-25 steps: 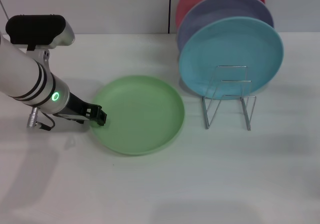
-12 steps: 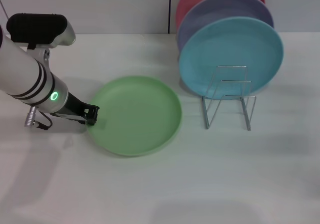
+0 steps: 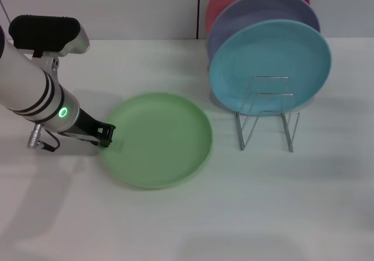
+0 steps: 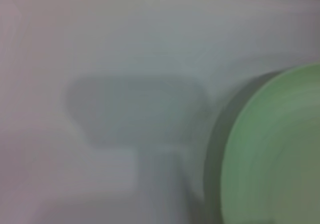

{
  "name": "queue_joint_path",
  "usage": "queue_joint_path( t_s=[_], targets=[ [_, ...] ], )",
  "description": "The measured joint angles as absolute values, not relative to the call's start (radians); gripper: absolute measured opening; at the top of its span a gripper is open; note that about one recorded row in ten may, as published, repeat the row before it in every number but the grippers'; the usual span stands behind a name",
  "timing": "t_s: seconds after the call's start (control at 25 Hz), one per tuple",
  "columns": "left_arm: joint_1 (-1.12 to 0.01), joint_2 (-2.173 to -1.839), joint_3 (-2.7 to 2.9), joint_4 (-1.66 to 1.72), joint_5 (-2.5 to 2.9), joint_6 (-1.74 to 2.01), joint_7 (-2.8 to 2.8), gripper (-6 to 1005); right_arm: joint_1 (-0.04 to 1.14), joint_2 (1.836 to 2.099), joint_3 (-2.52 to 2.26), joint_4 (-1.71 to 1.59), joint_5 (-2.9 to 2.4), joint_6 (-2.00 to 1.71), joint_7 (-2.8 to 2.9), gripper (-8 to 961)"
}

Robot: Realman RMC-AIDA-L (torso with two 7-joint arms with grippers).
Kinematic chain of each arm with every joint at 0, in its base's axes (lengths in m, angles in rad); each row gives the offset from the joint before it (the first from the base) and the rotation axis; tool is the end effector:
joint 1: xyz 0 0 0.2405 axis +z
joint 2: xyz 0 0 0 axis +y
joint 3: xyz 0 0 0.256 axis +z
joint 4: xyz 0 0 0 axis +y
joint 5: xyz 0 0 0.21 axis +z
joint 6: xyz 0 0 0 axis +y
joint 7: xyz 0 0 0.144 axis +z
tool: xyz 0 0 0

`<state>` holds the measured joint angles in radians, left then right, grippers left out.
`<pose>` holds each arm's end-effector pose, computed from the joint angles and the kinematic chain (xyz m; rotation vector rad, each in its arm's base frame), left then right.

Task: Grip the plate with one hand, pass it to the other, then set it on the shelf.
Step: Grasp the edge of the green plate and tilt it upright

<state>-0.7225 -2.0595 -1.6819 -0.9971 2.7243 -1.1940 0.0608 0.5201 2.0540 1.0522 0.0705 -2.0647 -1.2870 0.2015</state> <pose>-0.2138 0.4011 -0.0275 -2.0925 -1.3619 0.3834 0.3453 0.3503 0.0649 -1.1556 0.5449 0.8019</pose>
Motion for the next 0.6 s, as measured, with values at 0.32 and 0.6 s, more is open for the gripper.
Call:
queue_joint_path(
  t_s=[0.32, 0.6],
  targets=[
    [-0.707, -2.061, -1.693, -1.01, 2.717, -1.199, 0.093, 140, 0.523, 2.055, 1.052, 0.07, -2.065, -1.287, 0.202, 454],
    [-0.676, -2.062, -1.71, -1.07, 2.71, -1.219, 0.128, 72, 0.523, 2.057, 1.052, 0.07, -2.065, -1.286, 0.203, 453]
  ],
)
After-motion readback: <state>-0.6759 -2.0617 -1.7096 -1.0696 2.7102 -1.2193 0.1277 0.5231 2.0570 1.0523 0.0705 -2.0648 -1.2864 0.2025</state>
